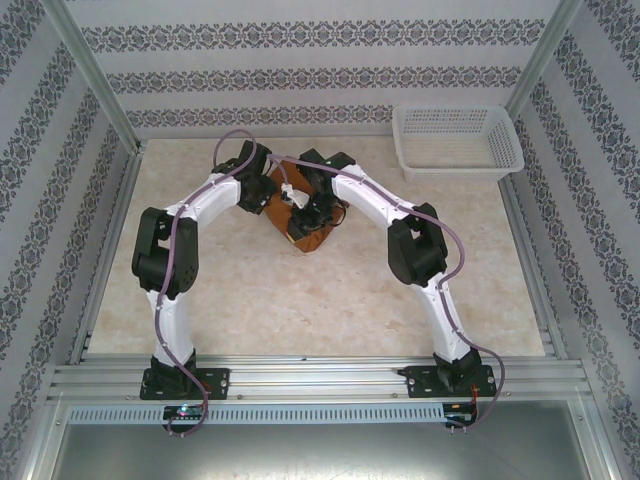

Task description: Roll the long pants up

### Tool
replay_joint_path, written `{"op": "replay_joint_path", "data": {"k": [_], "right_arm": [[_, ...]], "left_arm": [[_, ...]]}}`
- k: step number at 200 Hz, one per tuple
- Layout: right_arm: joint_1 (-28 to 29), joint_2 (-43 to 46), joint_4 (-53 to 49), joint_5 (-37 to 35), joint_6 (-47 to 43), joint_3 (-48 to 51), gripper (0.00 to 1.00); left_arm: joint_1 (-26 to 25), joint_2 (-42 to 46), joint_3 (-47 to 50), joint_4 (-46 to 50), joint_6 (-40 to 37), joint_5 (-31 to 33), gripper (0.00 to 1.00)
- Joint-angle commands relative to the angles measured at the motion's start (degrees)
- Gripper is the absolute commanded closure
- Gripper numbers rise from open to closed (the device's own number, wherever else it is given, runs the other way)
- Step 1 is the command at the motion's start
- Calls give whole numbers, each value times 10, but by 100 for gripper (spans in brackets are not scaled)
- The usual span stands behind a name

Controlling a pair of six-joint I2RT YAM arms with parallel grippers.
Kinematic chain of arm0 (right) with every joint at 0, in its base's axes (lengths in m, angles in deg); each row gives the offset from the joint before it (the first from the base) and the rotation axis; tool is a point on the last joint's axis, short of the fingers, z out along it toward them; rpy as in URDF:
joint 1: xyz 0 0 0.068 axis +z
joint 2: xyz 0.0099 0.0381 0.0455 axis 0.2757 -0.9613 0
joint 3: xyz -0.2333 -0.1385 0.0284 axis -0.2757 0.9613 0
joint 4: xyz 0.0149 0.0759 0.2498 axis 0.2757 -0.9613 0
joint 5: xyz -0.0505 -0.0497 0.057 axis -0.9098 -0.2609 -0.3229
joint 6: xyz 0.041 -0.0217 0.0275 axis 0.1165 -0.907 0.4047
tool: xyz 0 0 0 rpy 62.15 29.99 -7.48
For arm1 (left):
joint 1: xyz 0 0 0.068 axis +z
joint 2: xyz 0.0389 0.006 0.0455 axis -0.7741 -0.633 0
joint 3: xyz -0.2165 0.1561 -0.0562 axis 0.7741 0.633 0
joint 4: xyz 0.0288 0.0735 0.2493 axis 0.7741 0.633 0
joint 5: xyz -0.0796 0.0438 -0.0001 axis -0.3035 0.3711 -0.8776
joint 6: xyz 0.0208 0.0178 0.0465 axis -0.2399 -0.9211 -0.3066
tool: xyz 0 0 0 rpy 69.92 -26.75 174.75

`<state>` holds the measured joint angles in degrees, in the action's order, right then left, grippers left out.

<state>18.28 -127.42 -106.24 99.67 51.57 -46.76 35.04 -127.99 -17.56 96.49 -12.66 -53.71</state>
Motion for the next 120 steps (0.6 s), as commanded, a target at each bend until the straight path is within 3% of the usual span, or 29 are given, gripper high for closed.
{"op": "replay_joint_path", "data": {"k": [1,10,15,17,23,27,45,65,83,120], "right_arm": [[-4,-6,-37,54,8,-7,100],[-3,-4,-39,32,9,-3,100],[-3,-1,-38,8,13,1,94],[-3,1,-37,-5,16,3,87],[0,8,-37,-56,23,8,56],[1,14,-36,-92,28,12,41],[19,55,-35,-266,37,32,11],[68,103,-50,-475,30,38,3],[130,132,-51,-636,18,36,2],[228,144,-15,-782,2,46,3]], "left_arm": [[-2,-24,3,0,-11,-15,100],[-3,-28,3,1,-11,-17,100],[-3,-31,2,6,-9,-17,100],[-3,-33,1,7,-8,-18,100],[-3,-35,0,11,-8,-18,100],[-2,-37,0,11,-9,-19,100],[-4,-43,-6,19,-9,-23,100],[-3,-50,-16,30,-10,-28,100],[-3,-65,-30,43,-10,-37,100],[-3,-98,-72,82,-26,-54,100]]}}
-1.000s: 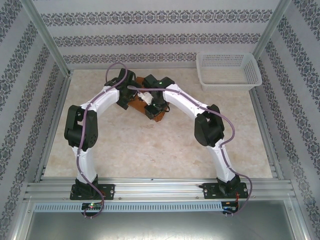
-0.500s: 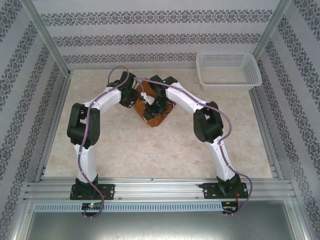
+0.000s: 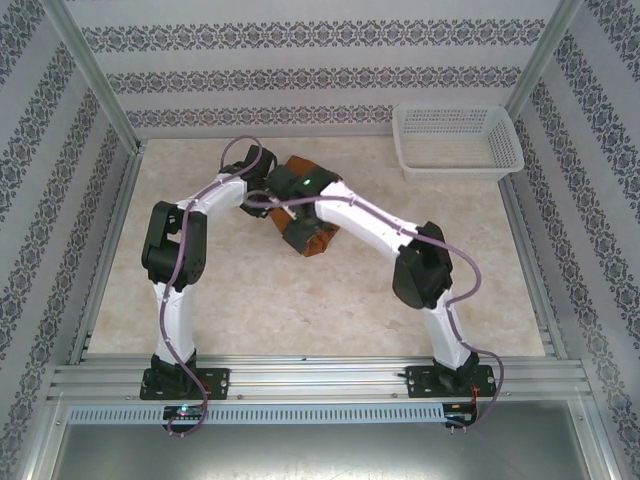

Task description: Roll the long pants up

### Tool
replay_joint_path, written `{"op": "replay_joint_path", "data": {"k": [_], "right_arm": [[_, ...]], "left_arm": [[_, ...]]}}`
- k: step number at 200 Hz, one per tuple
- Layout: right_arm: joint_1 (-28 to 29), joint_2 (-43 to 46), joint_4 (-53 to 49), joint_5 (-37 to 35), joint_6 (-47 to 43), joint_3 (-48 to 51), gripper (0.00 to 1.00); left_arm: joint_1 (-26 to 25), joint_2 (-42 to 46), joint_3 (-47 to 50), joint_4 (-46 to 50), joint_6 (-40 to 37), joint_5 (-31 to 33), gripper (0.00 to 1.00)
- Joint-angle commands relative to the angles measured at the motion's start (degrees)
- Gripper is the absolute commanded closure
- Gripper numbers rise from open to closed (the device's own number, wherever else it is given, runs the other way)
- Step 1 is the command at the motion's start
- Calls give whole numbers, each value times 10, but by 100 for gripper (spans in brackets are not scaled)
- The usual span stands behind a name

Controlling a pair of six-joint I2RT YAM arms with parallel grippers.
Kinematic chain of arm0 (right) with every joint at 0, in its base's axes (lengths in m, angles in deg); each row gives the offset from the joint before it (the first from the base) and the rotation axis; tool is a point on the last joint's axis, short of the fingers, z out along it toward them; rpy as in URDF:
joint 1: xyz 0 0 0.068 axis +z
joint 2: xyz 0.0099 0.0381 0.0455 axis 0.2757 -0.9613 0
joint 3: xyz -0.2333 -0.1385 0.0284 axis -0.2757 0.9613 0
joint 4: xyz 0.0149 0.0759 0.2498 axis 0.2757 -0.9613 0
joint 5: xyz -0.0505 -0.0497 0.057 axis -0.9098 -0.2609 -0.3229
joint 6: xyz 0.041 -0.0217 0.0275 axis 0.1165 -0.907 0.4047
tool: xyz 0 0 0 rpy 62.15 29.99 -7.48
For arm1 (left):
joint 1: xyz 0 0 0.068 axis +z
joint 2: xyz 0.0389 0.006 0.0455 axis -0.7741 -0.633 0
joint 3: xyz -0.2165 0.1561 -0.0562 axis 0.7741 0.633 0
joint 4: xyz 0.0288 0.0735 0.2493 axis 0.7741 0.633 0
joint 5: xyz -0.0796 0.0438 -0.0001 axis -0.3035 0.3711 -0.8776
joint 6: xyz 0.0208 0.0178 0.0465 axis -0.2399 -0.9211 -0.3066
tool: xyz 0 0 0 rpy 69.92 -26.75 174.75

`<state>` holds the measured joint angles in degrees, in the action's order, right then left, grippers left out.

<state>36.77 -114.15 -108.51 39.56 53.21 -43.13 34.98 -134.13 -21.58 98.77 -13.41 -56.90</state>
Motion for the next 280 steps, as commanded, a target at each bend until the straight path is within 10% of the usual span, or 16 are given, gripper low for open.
{"op": "replay_joint_path", "data": {"k": [1,23,33,113,133,156,280], "right_arm": [[45,11,9,-181,-14,9,3],[57,16,18,-117,3,10,31],[52,18,31,-88,7,19,100],[31,-44,63,-75,-16,32,99],[49,-37,81,-113,-10,55,29],[77,-42,100,-178,-24,82,3],[-21,-112,163,-123,-56,125,23]], "left_arm": [[-3,-37,-34,61,-19,-22,100],[-3,-49,-48,78,-28,-23,100],[-3,-49,-46,78,-28,-24,100],[-3,-64,-60,88,-31,-40,100],[-3,-64,-63,89,-34,-39,100],[-3,-68,-68,91,-32,-42,100],[-2,-52,-51,87,-33,-56,100]]}}
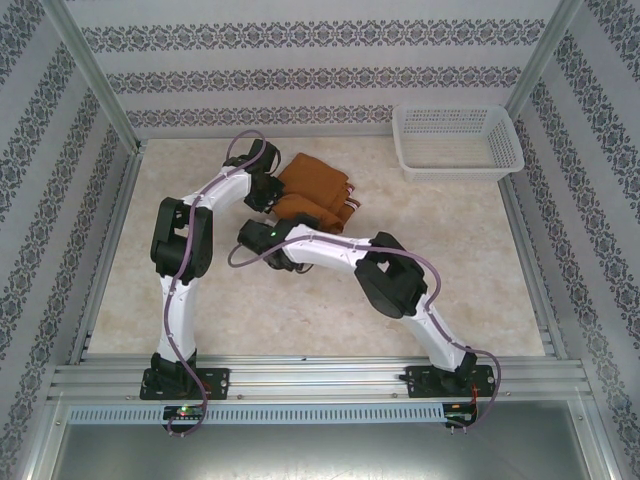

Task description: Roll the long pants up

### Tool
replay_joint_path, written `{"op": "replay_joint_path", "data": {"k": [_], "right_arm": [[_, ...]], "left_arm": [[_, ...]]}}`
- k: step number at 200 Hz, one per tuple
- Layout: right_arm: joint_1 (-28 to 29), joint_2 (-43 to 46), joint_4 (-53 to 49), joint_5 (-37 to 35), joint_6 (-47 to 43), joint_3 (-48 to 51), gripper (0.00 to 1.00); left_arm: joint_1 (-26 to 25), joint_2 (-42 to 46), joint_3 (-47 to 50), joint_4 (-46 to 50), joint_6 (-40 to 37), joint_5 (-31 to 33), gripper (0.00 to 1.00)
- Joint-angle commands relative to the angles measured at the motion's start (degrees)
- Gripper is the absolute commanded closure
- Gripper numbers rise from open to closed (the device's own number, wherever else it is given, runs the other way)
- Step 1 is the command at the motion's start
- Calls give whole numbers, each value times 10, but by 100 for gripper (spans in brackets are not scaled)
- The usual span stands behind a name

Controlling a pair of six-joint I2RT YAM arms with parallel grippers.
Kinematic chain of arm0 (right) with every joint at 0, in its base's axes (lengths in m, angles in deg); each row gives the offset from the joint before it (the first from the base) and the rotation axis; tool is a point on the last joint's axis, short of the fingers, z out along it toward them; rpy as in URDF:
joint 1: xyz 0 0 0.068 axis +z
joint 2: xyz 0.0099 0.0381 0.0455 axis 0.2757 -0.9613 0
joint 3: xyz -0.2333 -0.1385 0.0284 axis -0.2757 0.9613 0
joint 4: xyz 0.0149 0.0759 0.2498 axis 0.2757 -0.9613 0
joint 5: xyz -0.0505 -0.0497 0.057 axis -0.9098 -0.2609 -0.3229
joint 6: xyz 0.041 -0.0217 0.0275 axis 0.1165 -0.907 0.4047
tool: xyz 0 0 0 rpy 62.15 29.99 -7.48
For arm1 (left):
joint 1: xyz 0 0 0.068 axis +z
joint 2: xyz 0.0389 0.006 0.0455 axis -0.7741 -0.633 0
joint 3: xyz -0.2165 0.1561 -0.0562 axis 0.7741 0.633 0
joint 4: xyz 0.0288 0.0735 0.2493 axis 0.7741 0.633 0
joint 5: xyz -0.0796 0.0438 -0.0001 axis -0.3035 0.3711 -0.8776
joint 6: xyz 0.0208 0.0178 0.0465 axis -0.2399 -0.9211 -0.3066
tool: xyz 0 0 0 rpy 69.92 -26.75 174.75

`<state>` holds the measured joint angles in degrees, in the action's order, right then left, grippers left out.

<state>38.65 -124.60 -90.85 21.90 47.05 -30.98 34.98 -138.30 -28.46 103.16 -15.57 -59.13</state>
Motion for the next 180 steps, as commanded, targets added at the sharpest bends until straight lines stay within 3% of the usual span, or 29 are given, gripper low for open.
{"op": "replay_joint_path", "data": {"k": [1,12,24,63,114,119,128,137,146,180], "right_arm": [[-42,-7,-13,55,6,3,24],[-53,-8,-16,71,7,3,29],[-63,-6,-18,92,11,3,42],[-80,-5,-31,153,20,-5,100],[-92,20,-84,289,54,-56,100],[-96,22,-90,307,59,-64,100],[-104,28,-100,343,67,-79,100],[-114,31,-111,379,78,-98,100],[-125,31,-121,417,87,-112,100],[-170,30,-140,554,119,-145,100]], "left_arm": [[-2,-10,18,43,-12,-33,100],[-3,-7,21,42,-11,-33,100],[-3,-6,23,42,-12,-32,100],[-2,-1,24,43,-13,-32,100],[-2,-1,18,50,-16,-33,100],[-2,-2,16,52,-17,-31,94],[-2,0,13,56,-20,-28,71],[-1,3,11,57,-23,-23,41],[-1,8,10,57,-25,-18,2],[4,32,2,63,-31,-4,0]]}}
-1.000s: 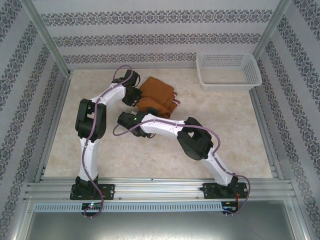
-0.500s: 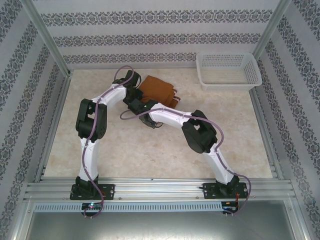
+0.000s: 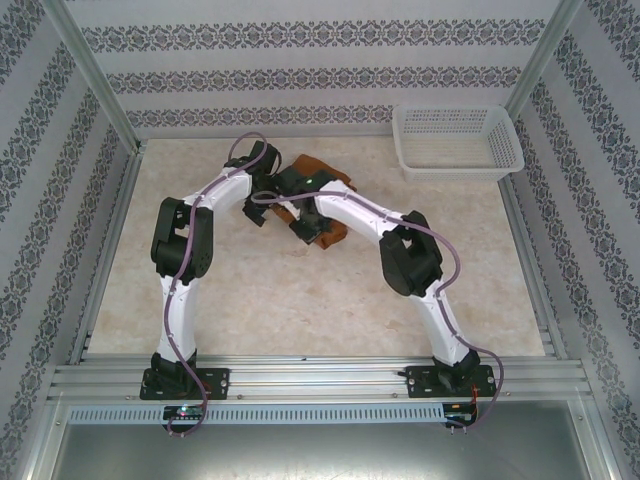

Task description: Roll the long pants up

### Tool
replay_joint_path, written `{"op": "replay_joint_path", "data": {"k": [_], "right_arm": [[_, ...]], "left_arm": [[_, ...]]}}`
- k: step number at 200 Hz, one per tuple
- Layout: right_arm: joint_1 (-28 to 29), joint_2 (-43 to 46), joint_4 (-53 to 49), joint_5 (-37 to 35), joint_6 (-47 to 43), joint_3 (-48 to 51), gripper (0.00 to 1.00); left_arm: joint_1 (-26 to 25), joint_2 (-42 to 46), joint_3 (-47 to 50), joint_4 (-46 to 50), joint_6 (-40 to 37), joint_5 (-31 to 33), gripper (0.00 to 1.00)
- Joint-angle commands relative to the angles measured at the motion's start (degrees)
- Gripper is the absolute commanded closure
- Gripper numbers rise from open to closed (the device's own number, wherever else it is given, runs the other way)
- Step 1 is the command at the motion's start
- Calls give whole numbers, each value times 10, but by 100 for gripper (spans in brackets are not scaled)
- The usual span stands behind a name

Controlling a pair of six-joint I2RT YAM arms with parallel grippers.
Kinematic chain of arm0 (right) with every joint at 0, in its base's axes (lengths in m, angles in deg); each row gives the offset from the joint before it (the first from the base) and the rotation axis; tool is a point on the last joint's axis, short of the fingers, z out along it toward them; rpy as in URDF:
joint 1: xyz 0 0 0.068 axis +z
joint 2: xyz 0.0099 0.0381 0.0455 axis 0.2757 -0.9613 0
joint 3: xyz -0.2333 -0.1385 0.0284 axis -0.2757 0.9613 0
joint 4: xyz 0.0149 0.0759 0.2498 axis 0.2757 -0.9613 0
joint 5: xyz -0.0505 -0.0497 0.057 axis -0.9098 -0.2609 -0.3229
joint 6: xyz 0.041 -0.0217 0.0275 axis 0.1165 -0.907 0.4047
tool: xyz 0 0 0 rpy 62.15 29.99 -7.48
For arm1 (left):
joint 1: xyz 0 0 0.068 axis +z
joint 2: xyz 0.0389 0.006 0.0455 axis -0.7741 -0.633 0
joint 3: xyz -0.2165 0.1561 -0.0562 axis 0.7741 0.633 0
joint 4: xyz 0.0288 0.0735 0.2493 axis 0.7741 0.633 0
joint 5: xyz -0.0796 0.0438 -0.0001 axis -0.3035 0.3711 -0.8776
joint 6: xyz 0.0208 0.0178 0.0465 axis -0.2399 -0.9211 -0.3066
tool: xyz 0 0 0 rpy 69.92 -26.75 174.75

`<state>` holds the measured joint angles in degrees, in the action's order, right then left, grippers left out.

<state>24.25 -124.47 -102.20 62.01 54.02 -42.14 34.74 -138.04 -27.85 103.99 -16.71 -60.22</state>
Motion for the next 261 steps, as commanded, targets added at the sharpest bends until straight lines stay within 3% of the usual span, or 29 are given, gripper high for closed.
{"op": "replay_joint_path", "data": {"k": [1,71,130,180,188,210,225,241,261], "right_arm": [[-28,28,-26,157,50,-33,100],[-128,35,95,450,171,82,100],[-155,29,153,527,219,140,100],[-164,18,185,586,262,141,100],[-164,16,186,589,266,138,100],[-163,13,187,598,270,137,100],[-161,16,185,602,269,143,100],[-160,19,172,600,257,146,100],[-160,27,160,598,245,156,100]], "left_arm": [[6,30,-5,56,-20,7,0],[7,79,-9,65,-29,38,0],[18,110,-39,78,-42,59,0],[13,172,23,57,-36,54,0],[11,183,37,48,-35,50,5],[2,194,63,17,-34,51,38],[2,182,68,-15,-34,34,50],[-1,158,67,-63,-37,19,56],[-4,113,41,-103,-44,0,52]]}}
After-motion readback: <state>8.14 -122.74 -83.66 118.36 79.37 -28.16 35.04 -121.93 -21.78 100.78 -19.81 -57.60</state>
